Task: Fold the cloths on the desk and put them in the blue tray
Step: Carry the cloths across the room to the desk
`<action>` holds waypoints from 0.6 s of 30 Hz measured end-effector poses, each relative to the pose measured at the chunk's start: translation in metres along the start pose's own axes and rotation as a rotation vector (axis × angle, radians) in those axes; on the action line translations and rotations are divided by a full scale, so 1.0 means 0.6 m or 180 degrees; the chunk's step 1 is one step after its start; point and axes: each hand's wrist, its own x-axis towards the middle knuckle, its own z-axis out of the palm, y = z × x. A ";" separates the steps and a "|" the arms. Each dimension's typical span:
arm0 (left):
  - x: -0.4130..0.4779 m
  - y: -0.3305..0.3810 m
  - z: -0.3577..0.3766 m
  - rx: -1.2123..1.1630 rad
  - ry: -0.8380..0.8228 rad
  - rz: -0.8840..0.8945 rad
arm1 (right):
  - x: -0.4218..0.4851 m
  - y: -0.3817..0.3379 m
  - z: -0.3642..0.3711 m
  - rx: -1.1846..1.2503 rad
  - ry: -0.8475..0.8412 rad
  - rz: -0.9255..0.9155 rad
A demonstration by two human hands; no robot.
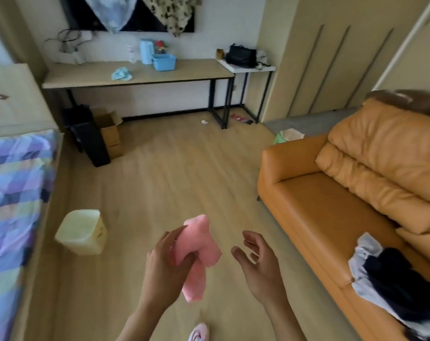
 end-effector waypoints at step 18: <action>0.659 0.185 0.386 -0.0353 -0.0835 0.0332 | 0.670 0.015 -0.179 0.0737 0.1080 0.0325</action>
